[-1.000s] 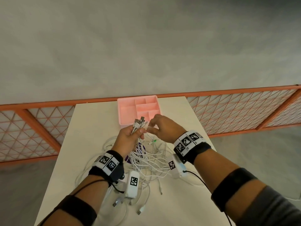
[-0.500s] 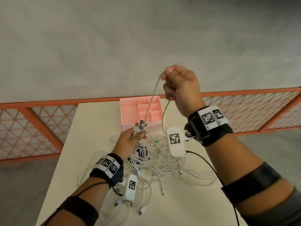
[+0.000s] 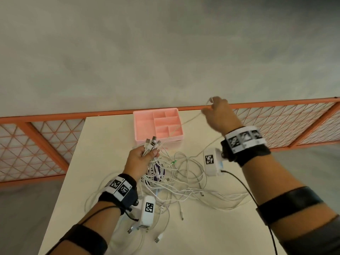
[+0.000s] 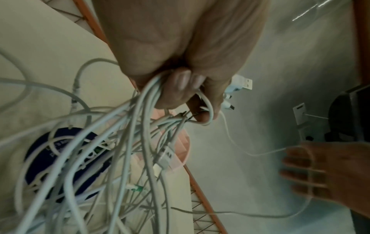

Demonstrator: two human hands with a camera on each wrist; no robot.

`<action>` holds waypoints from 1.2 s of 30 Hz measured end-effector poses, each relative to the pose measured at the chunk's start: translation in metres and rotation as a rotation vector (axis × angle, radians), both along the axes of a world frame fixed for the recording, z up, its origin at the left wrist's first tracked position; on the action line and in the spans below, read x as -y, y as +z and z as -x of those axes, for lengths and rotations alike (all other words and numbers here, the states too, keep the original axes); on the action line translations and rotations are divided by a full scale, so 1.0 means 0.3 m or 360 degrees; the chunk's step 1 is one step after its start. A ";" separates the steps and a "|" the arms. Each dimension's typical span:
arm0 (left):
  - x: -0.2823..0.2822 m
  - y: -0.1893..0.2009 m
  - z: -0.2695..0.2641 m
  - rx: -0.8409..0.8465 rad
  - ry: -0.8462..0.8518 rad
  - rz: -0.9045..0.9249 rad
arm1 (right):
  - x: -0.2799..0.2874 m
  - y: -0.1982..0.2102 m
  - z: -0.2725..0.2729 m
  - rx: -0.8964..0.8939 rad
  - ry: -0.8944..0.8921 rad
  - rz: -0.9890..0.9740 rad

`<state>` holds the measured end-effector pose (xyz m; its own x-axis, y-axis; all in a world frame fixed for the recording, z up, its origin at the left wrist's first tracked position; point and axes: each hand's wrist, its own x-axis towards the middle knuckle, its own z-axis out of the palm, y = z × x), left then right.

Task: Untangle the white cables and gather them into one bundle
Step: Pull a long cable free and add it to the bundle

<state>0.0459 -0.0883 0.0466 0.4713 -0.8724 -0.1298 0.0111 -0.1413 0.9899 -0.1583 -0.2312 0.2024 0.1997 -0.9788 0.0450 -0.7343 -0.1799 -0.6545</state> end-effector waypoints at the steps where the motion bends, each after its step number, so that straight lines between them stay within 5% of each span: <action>1: 0.005 0.008 0.007 0.0007 -0.0006 0.0002 | -0.023 -0.041 -0.011 -0.0320 0.0004 0.0033; 5: 0.019 0.046 0.040 0.0060 -0.0084 0.0035 | -0.128 -0.145 -0.083 -0.0605 0.0369 0.0579; 8: 0.016 0.084 0.062 0.0030 -0.0134 0.0107 | -0.156 -0.203 -0.126 -0.0578 0.0859 0.0194; 11: 0.015 0.096 0.063 0.0006 -0.0143 0.0130 | -0.184 -0.251 -0.143 -0.0510 0.1043 0.0003; 15: -0.001 0.094 0.033 0.0005 -0.0016 0.0111 | -0.182 -0.255 -0.135 -0.0227 0.1039 -0.0212; 22: -0.013 0.076 0.048 0.0194 -0.0108 0.0028 | -0.190 -0.096 -0.160 0.0288 0.0922 0.0003; 27: -0.002 0.063 0.053 -0.0012 0.0097 0.0058 | -0.181 -0.033 -0.173 -0.0063 0.0931 0.0212; 30: 0.006 0.080 0.035 -0.0016 0.0134 0.0047 | -0.169 -0.111 -0.138 -0.0420 0.0917 0.0022; 36: -0.008 0.093 0.005 -0.0135 0.0053 -0.0044 | -0.155 -0.264 -0.069 -0.0622 0.0714 -0.0159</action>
<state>0.0444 -0.0859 0.0743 0.4862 -0.8520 -0.1942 0.1001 -0.1665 0.9809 -0.1375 -0.1847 0.1233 0.5774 -0.7909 -0.2026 -0.7905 -0.4796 -0.3810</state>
